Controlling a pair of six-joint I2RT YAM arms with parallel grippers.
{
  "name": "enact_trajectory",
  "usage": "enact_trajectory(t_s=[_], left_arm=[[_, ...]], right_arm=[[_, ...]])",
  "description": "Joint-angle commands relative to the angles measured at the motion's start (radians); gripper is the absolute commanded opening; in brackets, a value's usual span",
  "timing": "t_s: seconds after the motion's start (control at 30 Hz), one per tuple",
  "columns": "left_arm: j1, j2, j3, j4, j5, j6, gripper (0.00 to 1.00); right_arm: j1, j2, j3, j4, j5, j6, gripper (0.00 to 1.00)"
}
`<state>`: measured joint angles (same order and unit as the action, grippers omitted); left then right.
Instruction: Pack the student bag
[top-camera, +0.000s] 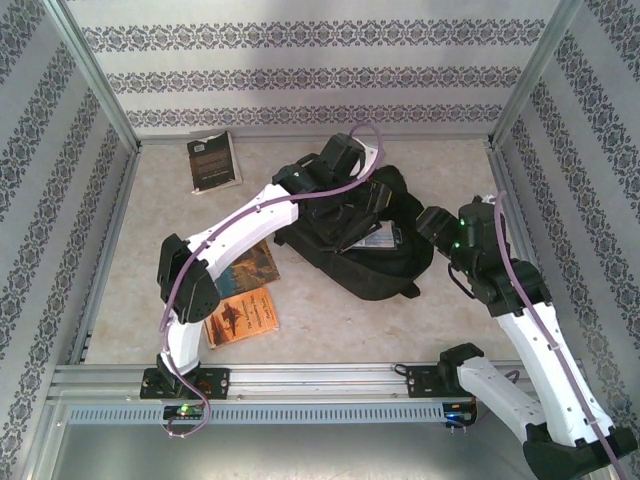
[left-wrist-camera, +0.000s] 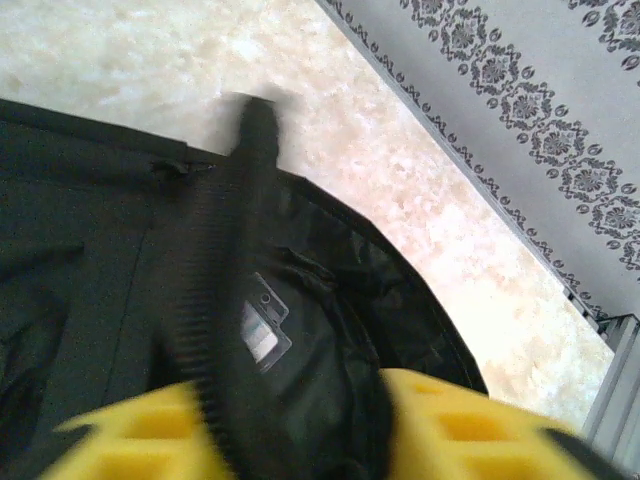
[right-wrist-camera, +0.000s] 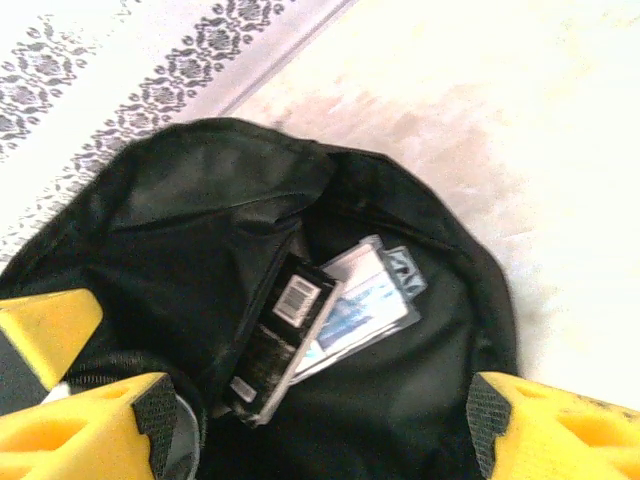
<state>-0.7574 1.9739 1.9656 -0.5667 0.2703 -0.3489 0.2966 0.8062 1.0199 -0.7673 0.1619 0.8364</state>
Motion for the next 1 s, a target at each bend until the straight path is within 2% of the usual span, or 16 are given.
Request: enact_trajectory(t_s=[0.0, 0.1, 0.2, 0.3, 0.4, 0.57, 0.8, 0.9, 0.97], left_arm=[[0.001, -0.072, 0.012, -0.003, -0.040, 0.000, 0.59], [0.010, -0.172, -0.043, -0.022, -0.130, 0.024, 0.64], [0.035, -0.316, -0.160, -0.055, -0.219, -0.008, 0.68], [0.092, -0.498, -0.358, -0.088, -0.292, -0.138, 0.73], [0.160, -0.700, -0.602, -0.106, -0.306, -0.292, 0.77], [0.236, -0.960, -0.907, -0.292, -0.345, -0.556, 0.80], [0.268, -1.216, -1.218, -0.466, -0.357, -0.857, 0.80], [0.288, -1.259, -1.317, -0.505, -0.343, -0.931, 0.91], [0.318, -1.259, -1.366, -0.506, -0.321, -0.930, 0.95]], right_arm=[[-0.002, 0.016, 0.069, -0.061, 0.038, -0.091, 0.77], [0.013, 0.052, 0.106, -0.039, -0.050, -0.132, 0.76], [0.082, 0.113, 0.139, 0.007, -0.153, -0.201, 0.75], [0.192, 0.190, 0.161, 0.084, -0.285, -0.273, 0.75], [0.330, 0.315, 0.213, 0.106, -0.370, -0.341, 0.75], [0.519, 0.608, 0.336, 0.096, -0.503, -0.482, 0.76], [0.553, 1.004, 0.552, 0.033, -0.589, -0.473, 0.75], [0.561, 1.117, 0.612, 0.016, -0.628, -0.445, 0.75], [0.565, 1.155, 0.623, 0.018, -0.640, -0.418, 0.75]])
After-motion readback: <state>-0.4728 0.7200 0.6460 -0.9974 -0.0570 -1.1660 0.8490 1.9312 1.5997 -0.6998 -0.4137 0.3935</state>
